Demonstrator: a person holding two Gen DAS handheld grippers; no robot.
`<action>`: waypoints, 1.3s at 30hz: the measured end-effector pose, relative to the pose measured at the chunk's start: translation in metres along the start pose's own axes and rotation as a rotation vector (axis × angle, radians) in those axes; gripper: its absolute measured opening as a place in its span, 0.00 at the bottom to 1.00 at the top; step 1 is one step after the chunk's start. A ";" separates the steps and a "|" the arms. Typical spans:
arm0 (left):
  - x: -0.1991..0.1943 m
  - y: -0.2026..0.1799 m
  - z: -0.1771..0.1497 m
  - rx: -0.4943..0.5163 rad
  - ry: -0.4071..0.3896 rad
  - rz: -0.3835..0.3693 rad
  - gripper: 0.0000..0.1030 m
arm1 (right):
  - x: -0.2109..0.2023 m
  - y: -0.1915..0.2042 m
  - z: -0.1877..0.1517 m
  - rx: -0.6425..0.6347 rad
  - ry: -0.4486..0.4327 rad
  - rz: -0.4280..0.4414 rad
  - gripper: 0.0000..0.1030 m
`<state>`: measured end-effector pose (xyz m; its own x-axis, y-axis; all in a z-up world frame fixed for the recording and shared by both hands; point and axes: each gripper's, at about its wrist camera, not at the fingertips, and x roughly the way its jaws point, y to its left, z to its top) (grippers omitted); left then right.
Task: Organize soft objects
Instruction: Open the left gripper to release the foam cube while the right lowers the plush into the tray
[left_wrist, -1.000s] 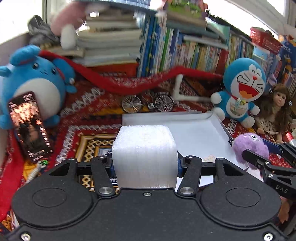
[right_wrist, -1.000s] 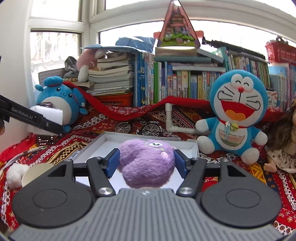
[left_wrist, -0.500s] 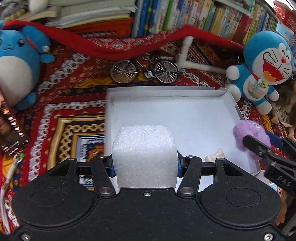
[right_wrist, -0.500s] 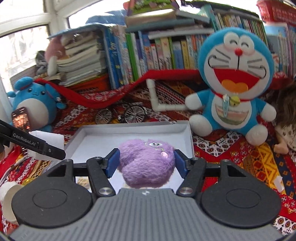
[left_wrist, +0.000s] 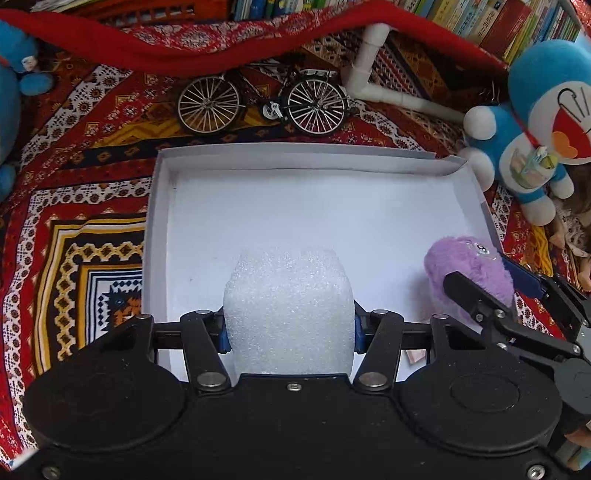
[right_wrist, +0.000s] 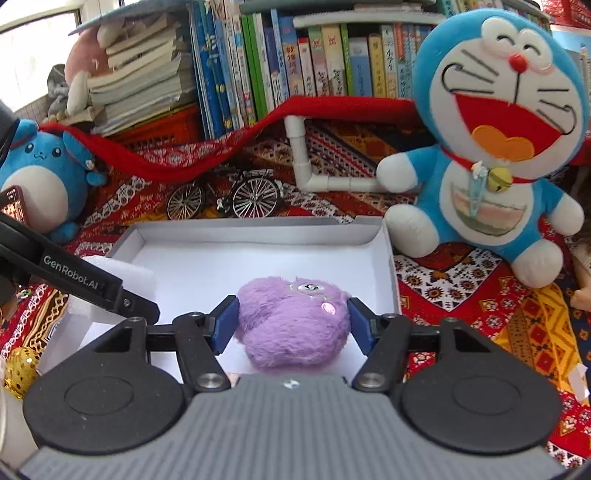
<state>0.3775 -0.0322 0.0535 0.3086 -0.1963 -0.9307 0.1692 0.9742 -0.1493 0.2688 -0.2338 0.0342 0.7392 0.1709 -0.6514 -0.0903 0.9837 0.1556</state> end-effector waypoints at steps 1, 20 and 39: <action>0.002 -0.001 0.001 0.001 0.004 0.000 0.51 | 0.002 0.000 0.000 0.001 0.005 0.000 0.65; 0.019 -0.010 0.003 0.044 0.041 0.033 0.63 | 0.016 0.008 -0.006 -0.030 0.038 0.041 0.67; -0.027 -0.017 -0.006 0.031 -0.036 0.008 0.77 | -0.028 0.012 -0.001 -0.033 -0.057 0.046 0.83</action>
<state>0.3606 -0.0431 0.0791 0.3436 -0.1931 -0.9190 0.1958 0.9719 -0.1310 0.2457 -0.2273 0.0535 0.7703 0.2133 -0.6009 -0.1460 0.9764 0.1594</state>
